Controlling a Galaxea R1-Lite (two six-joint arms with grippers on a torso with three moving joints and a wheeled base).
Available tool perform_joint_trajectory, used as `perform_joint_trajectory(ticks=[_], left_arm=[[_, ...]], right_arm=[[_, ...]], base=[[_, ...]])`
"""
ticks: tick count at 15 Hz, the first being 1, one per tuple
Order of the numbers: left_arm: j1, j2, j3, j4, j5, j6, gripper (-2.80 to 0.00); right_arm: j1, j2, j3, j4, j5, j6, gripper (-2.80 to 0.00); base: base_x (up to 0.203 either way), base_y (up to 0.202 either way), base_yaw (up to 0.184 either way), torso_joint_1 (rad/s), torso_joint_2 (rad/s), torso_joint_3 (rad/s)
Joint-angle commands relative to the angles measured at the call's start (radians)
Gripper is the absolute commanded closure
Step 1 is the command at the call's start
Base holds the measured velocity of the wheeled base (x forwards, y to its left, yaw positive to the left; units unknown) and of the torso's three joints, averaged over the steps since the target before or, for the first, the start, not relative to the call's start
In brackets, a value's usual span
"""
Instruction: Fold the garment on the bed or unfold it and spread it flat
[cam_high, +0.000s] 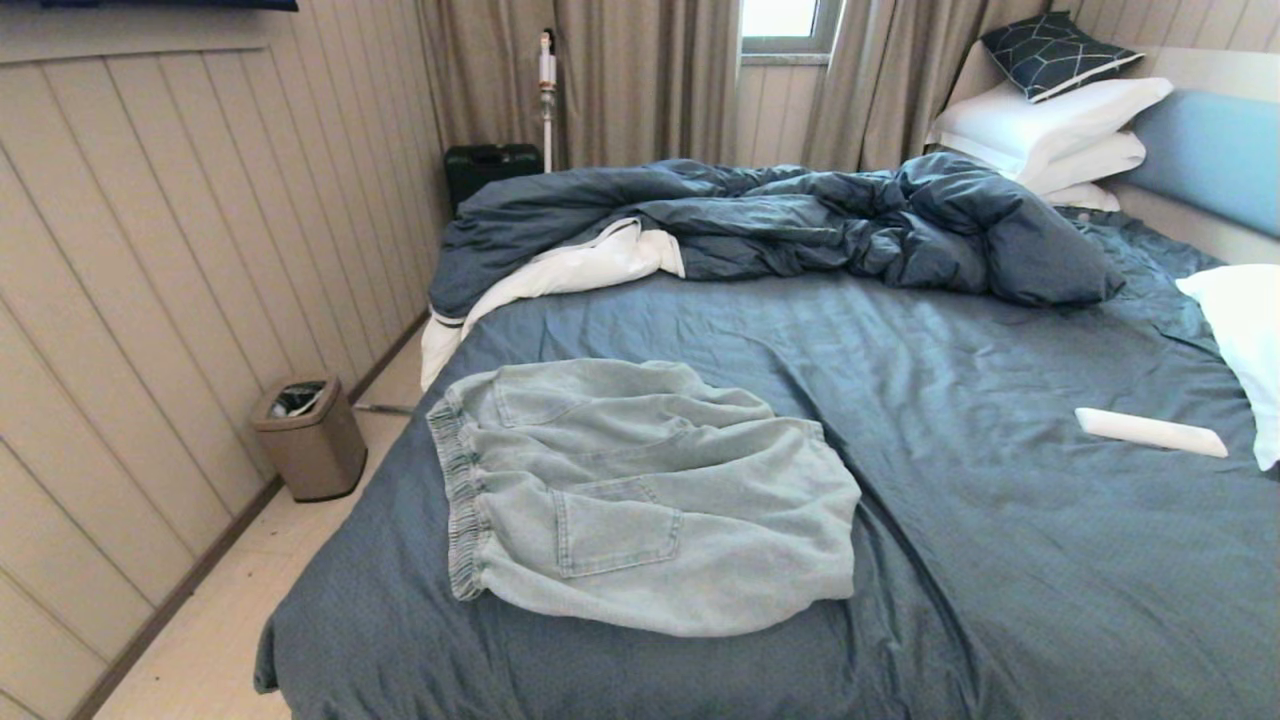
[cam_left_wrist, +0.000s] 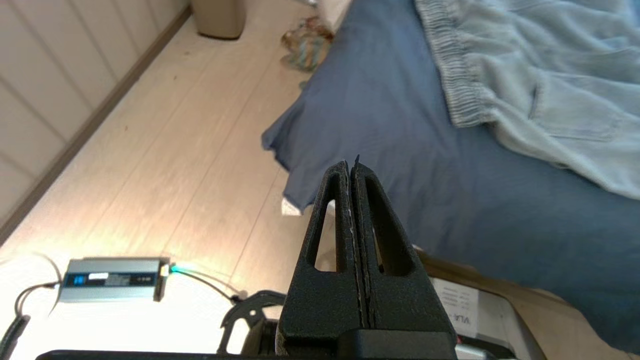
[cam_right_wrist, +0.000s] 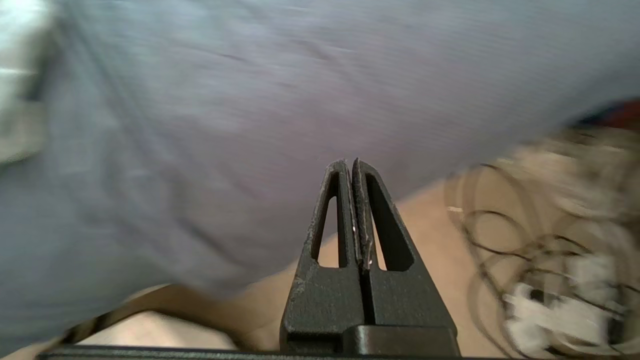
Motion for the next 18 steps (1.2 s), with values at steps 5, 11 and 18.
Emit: perform_joint_trajectory(ticks=[5,11,18], left_arm=[[0.003,-0.01,-0.174,0.141,-0.185,0.04,0.0],[0.003,-0.01,0.133,-0.021,-0.189,0.108,0.0],[-0.013,0.034,0.595,-0.59,-0.466,0.126,0.0]], right_arm=[[-0.159,-0.309,0.211,-0.126,0.251,-0.223,0.0],[-0.157,-0.372,0.421,-0.442,0.461,-0.352,0.0],[-0.156,-0.444,0.421,-0.436,0.501,-0.36,0.0]], base=[[0.0,0.0,0.0,0.0,0.0,0.0],[0.0,0.0,0.0,0.0,0.0,0.0],[0.0,0.0,0.0,0.0,0.0,0.0]])
